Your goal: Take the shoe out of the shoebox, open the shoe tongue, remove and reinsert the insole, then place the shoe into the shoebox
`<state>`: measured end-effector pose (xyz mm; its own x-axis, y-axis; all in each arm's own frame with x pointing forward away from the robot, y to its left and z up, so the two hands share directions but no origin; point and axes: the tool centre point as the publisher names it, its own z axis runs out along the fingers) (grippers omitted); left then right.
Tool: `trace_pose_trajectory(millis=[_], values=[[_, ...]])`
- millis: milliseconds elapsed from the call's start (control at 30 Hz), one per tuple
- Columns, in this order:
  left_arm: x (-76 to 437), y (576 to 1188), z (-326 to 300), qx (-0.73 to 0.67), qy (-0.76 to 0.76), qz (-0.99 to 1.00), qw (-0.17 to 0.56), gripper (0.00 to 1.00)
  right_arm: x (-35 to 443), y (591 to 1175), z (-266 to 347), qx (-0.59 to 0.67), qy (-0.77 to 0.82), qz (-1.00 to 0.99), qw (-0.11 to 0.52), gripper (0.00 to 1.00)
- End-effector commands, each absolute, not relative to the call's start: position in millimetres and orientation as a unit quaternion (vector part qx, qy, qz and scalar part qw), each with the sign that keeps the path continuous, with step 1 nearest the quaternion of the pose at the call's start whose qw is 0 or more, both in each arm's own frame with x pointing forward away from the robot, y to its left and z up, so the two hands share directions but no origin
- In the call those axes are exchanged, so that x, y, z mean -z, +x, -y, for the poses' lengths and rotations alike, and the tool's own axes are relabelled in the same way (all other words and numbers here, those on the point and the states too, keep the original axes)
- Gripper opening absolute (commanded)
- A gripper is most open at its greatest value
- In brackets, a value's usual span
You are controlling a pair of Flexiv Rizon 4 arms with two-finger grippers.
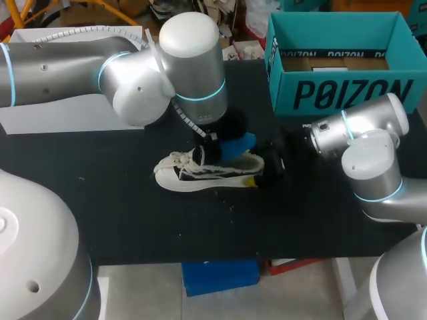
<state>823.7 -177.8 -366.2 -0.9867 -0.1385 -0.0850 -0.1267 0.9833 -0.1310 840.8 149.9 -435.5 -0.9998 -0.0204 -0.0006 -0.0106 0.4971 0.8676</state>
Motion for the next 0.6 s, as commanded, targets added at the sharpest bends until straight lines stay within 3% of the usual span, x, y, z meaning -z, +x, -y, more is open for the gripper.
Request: trace_pose_trajectory(millis=[33, 467, 600], values=[[364, 819, 186, 0.064, -0.074, -0.993, 0.06, 0.0, 442, 841, -150, 0.501, 0.008, 0.866, 0.005, 0.0], [370, 825, 219, 0.082, -0.067, -0.992, 0.073, 0.0, 442, 841, -150, 0.501, 0.008, 0.866, 0.005, 0.0], [374, 824, 224, 0.081, -0.062, -0.992, 0.071, 0.3, 442, 841, -150, 0.501, 0.008, 0.866, 0.005, 0.0]])
